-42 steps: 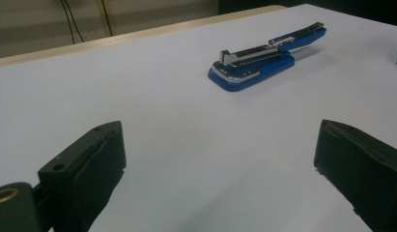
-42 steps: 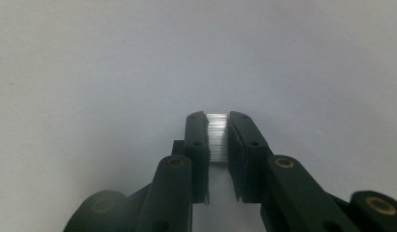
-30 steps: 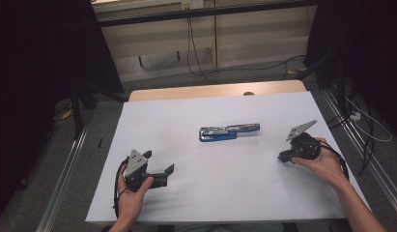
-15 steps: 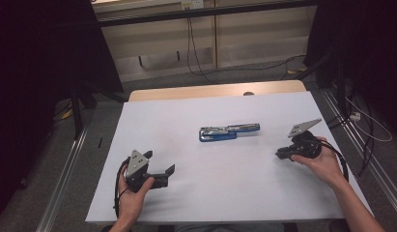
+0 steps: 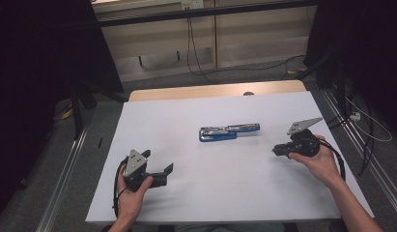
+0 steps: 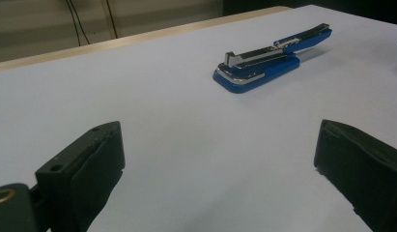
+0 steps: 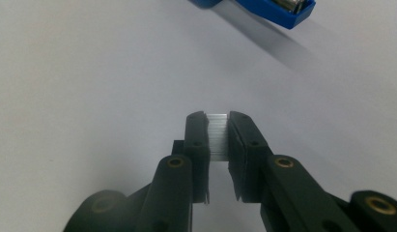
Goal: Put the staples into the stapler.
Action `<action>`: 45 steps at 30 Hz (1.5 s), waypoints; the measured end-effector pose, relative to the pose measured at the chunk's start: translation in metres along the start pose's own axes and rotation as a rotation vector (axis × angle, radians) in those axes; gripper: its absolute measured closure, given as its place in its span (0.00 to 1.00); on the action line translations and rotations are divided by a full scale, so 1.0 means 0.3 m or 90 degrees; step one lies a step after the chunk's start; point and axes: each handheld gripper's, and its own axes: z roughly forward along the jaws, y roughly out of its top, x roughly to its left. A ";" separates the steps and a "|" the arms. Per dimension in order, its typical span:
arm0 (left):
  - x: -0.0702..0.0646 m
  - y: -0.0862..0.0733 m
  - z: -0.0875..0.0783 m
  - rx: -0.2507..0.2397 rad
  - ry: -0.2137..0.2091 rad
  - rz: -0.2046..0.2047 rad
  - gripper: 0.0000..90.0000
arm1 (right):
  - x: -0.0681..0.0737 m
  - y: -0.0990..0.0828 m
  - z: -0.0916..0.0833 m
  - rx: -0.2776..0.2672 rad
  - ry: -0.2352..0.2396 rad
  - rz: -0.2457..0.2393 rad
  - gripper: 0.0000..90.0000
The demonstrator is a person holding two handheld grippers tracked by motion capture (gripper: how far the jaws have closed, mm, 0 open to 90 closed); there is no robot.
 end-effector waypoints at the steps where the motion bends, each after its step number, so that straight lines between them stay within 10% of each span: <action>1: 0.000 0.000 0.002 0.000 -0.006 -0.004 0.04 | 0.002 0.003 0.000 -0.002 0.000 0.000 0.88; 45: -0.016 0.007 -0.002 -0.004 -0.025 0.001 0.04 | 0.029 0.315 0.074 -0.093 0.009 -0.071 0.88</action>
